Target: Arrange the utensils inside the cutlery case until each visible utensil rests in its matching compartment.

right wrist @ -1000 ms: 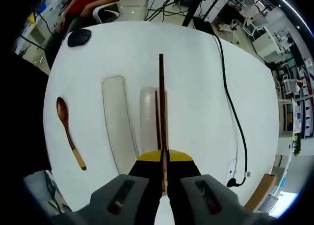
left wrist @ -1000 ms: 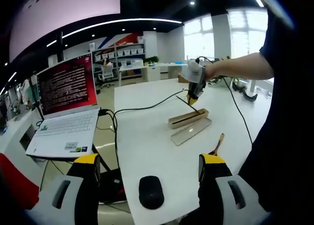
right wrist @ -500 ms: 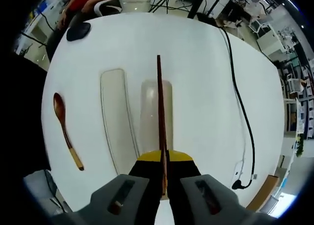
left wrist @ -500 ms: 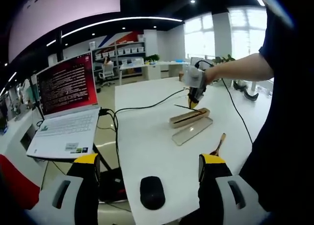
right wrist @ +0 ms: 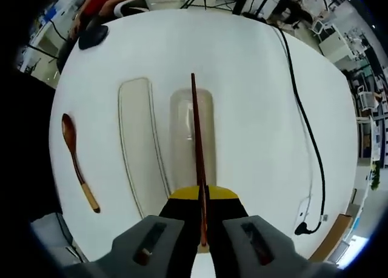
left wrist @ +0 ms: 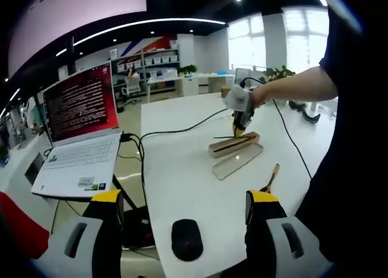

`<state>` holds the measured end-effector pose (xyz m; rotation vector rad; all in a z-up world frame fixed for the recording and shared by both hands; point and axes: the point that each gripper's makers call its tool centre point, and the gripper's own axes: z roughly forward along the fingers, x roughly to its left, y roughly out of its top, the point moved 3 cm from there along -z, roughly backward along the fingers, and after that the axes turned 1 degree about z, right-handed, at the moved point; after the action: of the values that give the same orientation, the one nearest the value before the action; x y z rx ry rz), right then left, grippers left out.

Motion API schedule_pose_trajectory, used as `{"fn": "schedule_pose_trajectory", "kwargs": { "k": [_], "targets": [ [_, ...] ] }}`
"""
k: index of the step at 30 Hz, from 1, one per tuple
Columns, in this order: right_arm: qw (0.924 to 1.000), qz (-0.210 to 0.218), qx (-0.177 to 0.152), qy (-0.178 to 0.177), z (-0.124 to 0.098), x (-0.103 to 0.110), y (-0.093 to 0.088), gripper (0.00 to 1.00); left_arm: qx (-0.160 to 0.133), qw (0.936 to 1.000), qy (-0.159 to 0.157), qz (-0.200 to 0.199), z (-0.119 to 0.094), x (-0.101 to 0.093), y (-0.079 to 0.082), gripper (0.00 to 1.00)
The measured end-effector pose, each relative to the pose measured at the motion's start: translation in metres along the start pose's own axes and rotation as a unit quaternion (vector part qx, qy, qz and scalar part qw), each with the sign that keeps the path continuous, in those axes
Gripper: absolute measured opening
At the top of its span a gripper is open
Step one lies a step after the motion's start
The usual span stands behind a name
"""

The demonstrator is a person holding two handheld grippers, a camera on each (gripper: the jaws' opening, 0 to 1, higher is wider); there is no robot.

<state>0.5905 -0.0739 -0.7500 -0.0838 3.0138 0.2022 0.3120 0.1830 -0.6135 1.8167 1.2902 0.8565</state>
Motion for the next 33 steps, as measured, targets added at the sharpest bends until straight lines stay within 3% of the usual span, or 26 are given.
{"fn": "schedule_pose_trajectory", "kwargs": {
  "k": [10, 18, 33],
  "targets": [
    [1.0000, 0.006, 0.001, 0.007, 0.013, -0.001, -0.004, 0.00, 0.008, 1.0000, -0.003, -0.002, 0.002, 0.009, -0.011, 0.85],
    [0.9998, 0.011, 0.009, 0.011, 0.022, -0.002, -0.006, 0.00, 0.011, 0.9999, -0.002, -0.003, 0.005, -0.001, -0.006, 0.85],
    [0.9996, 0.006, 0.022, 0.018, 0.033, -0.003, -0.005, 0.00, 0.020, 0.9997, 0.001, -0.013, 0.001, 0.016, -0.027, 0.85]
  ]
}}
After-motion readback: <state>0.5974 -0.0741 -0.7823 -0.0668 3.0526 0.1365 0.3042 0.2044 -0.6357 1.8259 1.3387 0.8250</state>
